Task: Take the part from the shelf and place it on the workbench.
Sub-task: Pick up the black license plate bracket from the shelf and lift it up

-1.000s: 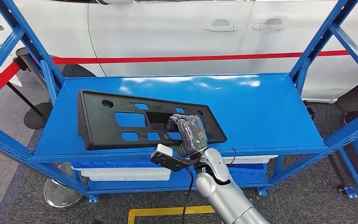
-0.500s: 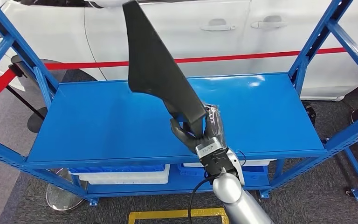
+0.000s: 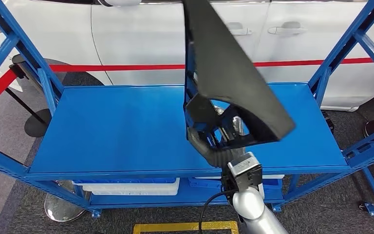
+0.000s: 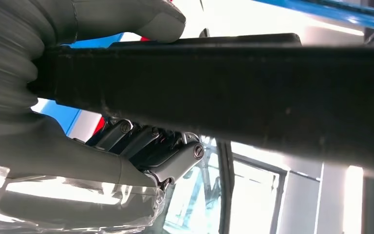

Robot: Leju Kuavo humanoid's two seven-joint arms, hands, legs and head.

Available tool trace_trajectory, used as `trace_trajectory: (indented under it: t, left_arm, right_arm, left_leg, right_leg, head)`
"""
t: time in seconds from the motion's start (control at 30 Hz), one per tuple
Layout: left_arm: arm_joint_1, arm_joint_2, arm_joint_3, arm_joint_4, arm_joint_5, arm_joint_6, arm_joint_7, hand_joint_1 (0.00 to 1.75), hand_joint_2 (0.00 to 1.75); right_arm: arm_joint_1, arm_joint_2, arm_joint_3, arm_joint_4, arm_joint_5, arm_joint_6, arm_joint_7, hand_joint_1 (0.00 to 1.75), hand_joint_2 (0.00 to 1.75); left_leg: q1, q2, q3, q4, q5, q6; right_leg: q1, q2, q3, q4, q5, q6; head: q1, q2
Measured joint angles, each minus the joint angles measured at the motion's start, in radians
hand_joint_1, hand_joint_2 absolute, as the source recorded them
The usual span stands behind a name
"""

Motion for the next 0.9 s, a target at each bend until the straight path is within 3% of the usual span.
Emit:
trace_trajectory:
  t: [0.07,0.1,0.13,0.23,0.3,0.4,0.47,0.53,0.6,0.63,0.67,0.73,0.77,0.8,0.9]
  left_arm:
    - [0.000,0.000,0.012,0.000,0.009,0.007,0.000,0.00,0.00]
    - [0.000,0.000,0.018,0.000,0.013,0.011,0.002,0.00,0.00]
    - [0.001,-0.001,0.024,0.000,0.014,0.017,0.005,0.00,0.00]
    - [0.001,-0.003,0.038,0.000,0.019,0.017,0.012,0.00,0.00]
    - [0.001,-0.004,0.049,0.000,0.024,0.004,0.016,0.00,0.00]
    - [0.004,-0.004,0.059,0.000,0.022,-0.002,0.023,0.00,0.00]
    - [0.006,-0.005,0.062,0.000,0.020,-0.003,0.028,0.00,0.00]
    - [0.006,-0.005,0.065,0.000,0.020,-0.003,0.031,0.00,0.00]
    - [0.007,-0.005,0.071,0.000,0.020,-0.003,0.034,0.00,0.00]
    - [0.008,-0.005,0.075,0.000,0.020,-0.003,0.035,0.00,0.00]
    - [0.008,-0.005,0.078,0.000,0.019,-0.004,0.036,0.00,0.00]
    - [0.006,-0.004,0.082,0.000,0.015,-0.007,0.038,0.00,0.00]
    - [0.004,-0.004,0.083,0.000,0.012,-0.009,0.039,0.00,0.00]
    - [0.003,-0.004,0.085,0.000,0.009,-0.010,0.039,0.00,0.00]
    - [0.003,-0.004,0.092,0.000,0.007,-0.013,0.041,0.00,0.00]
  right_arm:
    - [0.033,-0.016,-0.017,-0.017,-0.034,0.008,-0.008,1.75,1.75]
    - [0.051,-0.022,-0.025,-0.021,-0.049,0.011,-0.010,1.75,1.75]
    - [0.068,-0.026,-0.033,-0.023,-0.060,0.012,-0.013,1.75,1.75]
    - [0.112,-0.029,-0.054,-0.027,-0.085,0.016,-0.023,1.75,1.75]
    - [0.150,-0.030,-0.065,-0.032,-0.098,0.025,-0.034,1.75,1.75]
    - [0.208,-0.032,-0.076,-0.047,-0.123,0.051,-0.066,1.75,1.75]
    - [0.238,-0.033,-0.079,-0.065,-0.138,0.077,-0.084,1.75,1.75]
    - [0.266,-0.034,-0.080,-0.083,-0.148,0.098,-0.097,1.75,1.75]
    - [0.291,-0.036,-0.080,-0.098,-0.155,0.115,-0.104,1.75,1.75]
    - [0.303,-0.037,-0.080,-0.107,-0.157,0.125,-0.108,1.75,1.75]
    - [0.313,-0.037,-0.081,-0.116,-0.158,0.137,-0.112,1.75,1.75]
    - [0.330,-0.038,-0.081,-0.134,-0.159,0.163,-0.122,1.75,1.75]
    - [0.337,-0.039,-0.082,-0.143,-0.159,0.174,-0.127,1.75,1.75]
    - [0.344,-0.039,-0.082,-0.150,-0.160,0.184,-0.132,1.75,1.75]
    - [0.365,-0.041,-0.083,-0.169,-0.162,0.209,-0.146,1.75,1.75]
  left_leg:
    - [0.000,-0.001,0.002,0.001,-0.003,0.003]
    - [0.000,-0.001,0.003,0.002,-0.005,0.002]
    - [0.000,-0.002,0.006,0.004,-0.008,0.001]
    - [-0.001,-0.003,0.012,0.017,-0.018,-0.010]
    - [-0.005,-0.005,0.009,0.023,-0.021,-0.021]
    - [-0.003,-0.004,0.007,0.025,-0.027,-0.036]
    - [0.000,-0.002,-0.010,0.078,-0.077,-0.044]
    - [0.001,-0.001,-0.050,0.197,-0.157,-0.048]
    - [0.000,-0.001,-0.072,0.285,-0.200,-0.048]
    - [0.000,-0.001,-0.058,0.280,-0.195,-0.045]
    - [-0.002,-0.001,-0.024,0.234,-0.174,-0.039]
    - [-0.009,0.000,0.068,0.089,-0.127,-0.025]
    - [-0.013,0.001,0.098,0.035,-0.112,-0.019]
    - [-0.017,0.001,0.112,0.006,-0.105,-0.015]
    - [-0.022,0.004,0.104,-0.007,-0.081,-0.004]
  right_leg:
    - [-0.004,0.000,-0.070,0.117,-0.035,0.005]
    - [-0.007,0.000,-0.086,0.134,-0.026,0.007]
    - [-0.009,-0.001,-0.081,0.111,0.002,0.008]
    - [-0.012,-0.003,-0.004,-0.072,0.102,0.005]
    - [-0.010,-0.001,0.015,-0.120,0.115,-0.001]
    - [-0.008,0.001,0.011,-0.123,0.121,-0.017]
    - [-0.010,-0.001,0.008,-0.128,0.128,-0.031]
    - [-0.007,-0.005,0.000,-0.128,0.135,-0.040]
    - [-0.001,-0.008,-0.012,-0.126,0.142,-0.045]
    - [0.001,-0.008,-0.018,-0.125,0.147,-0.045]
    - [0.004,-0.007,-0.025,-0.124,0.153,-0.045]
    - [0.008,-0.006,-0.034,-0.123,0.165,-0.041]
    - [0.009,-0.006,-0.036,-0.123,0.171,-0.037]
    - [0.008,-0.007,-0.037,-0.124,0.176,-0.031]
    - [0.001,-0.008,-0.038,-0.129,0.190,-0.010]
  head:
    - [0.001,0.000]
    - [0.002,0.000]
    - [0.002,0.000]
    - [0.003,0.000]
    - [0.002,0.000]
    - [-0.001,0.000]
    - [-0.006,0.000]
    - [-0.011,0.000]
    - [-0.012,0.000]
    - [-0.012,0.000]
    - [-0.012,0.000]
    - [-0.012,0.000]
    - [-0.011,0.000]
    - [-0.011,0.000]
    - [-0.013,0.000]
